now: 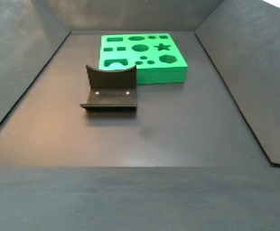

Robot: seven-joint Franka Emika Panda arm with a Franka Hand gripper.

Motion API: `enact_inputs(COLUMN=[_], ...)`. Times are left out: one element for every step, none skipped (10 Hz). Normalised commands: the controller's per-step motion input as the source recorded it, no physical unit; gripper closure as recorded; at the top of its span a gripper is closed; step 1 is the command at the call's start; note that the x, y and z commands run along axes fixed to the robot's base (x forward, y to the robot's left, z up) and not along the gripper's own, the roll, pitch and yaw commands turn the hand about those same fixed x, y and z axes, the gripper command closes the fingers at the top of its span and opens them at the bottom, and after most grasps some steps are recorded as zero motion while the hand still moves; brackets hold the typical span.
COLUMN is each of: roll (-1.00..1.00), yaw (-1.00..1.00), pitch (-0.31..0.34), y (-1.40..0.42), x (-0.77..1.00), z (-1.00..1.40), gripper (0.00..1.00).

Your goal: Insert the rectangle object.

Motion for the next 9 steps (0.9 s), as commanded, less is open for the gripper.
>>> enact_inputs(roll=[-0.20, -0.21, -0.21, -0.21, -0.12, 0.10, 0.19, 0.18, 0.13], yaw=[0.14, 0.12, 0.09, 0.09, 0.03, 0.00, 0.00, 0.00, -0.02], pitch=[0.000, 0.000, 0.000, 0.000, 0.000, 0.020, 0.081, 0.179, 0.171], y=[0.11, 0.15, 0.10, 0.09, 0.05, 0.00, -0.10, -0.31, -0.35], x=[0.91, 0.94, 0.95, 0.96, 1.00, 1.00, 1.00, 0.77, 0.75], z=[-0.95, -0.96, -0.98, -0.98, -0.85, -0.57, -0.58, -0.37, -0.15], gripper=[1.00, 1.00, 1.00, 1.00, 1.00, 1.00, 1.00, 1.00, 1.00])
